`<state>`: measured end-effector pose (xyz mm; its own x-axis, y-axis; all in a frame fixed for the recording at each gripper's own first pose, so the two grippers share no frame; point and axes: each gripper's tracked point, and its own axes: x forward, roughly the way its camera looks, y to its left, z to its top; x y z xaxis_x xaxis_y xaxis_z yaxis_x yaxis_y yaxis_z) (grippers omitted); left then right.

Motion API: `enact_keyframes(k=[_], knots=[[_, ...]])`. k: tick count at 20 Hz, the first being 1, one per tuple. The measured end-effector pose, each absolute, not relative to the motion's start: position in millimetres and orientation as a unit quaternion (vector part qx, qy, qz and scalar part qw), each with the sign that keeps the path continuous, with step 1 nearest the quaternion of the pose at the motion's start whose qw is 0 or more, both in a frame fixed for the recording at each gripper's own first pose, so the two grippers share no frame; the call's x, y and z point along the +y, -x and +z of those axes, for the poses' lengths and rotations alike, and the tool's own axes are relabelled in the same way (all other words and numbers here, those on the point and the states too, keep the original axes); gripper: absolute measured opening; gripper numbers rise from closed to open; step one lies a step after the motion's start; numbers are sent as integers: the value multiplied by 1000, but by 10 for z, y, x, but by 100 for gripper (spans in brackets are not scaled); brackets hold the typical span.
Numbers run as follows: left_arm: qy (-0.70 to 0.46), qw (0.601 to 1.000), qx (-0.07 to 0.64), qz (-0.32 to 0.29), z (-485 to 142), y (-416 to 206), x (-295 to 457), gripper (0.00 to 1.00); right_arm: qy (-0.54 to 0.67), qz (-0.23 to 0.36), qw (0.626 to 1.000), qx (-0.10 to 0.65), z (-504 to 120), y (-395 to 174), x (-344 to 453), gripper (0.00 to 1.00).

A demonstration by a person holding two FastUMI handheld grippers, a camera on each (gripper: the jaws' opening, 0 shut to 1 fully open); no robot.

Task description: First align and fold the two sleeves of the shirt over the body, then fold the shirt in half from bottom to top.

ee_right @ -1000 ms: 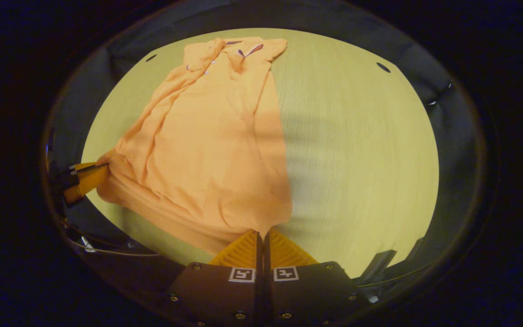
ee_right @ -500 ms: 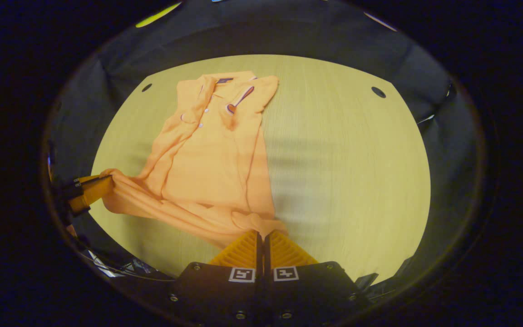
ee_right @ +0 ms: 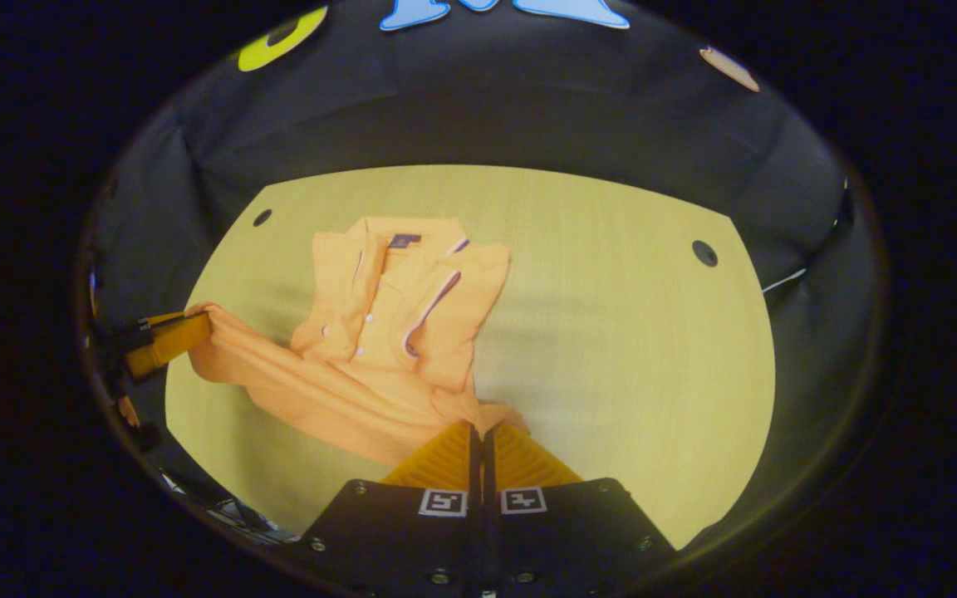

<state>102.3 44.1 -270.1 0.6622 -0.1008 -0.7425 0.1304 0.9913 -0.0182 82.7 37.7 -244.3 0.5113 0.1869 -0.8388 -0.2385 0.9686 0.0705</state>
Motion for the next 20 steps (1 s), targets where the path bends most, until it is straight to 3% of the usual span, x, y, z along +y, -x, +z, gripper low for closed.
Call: enact_keyframes(k=[10, 20], knots=[[-6, 936, 347, -57, -2612, -2342, 439, 6, -8, 111, 903, 416, -2249, -2152, 476, 0], [-40, 945, 321, -55, -3137, -3150, 478, 5, -42, 88, 914, 394, -2749, -3067, 538, 0]])
